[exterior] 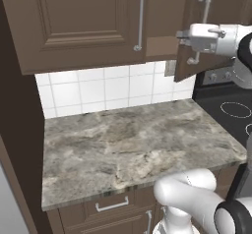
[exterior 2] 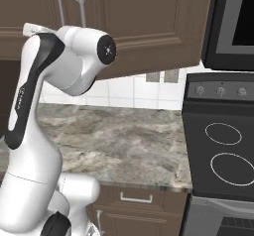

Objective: Open the cabinet and move the ladle to the pot. Then close the cabinet.

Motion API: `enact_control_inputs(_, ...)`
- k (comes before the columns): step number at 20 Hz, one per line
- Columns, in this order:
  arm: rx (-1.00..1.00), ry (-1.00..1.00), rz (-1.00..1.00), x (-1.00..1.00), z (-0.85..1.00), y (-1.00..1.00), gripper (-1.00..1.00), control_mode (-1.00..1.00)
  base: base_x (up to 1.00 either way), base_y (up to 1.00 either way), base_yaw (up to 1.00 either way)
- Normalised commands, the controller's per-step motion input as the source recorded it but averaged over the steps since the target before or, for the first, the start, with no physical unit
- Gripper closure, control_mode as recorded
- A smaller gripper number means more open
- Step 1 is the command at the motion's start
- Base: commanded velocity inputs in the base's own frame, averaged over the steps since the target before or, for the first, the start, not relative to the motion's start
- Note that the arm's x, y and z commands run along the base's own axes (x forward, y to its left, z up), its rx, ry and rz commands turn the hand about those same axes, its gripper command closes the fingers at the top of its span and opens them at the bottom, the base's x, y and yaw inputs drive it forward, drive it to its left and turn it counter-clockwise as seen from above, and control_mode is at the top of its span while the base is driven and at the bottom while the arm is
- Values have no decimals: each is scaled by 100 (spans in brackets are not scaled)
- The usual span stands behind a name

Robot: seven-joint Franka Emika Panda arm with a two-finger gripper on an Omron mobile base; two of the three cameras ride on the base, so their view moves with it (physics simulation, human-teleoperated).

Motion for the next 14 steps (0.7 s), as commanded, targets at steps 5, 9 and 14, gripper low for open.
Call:
enact_control_inputs(5, -3, -4, 1, 100, 0, 0, -100, -100, 0, 0, 0)
enact_control_inputs(9, -8, -11, 0, 87, 0, 0, -100, -100, 0, 0, 0)
enact_control_inputs(14, -15, -14, 0, 85, 0, 0, -100, -100, 0, 0, 0)
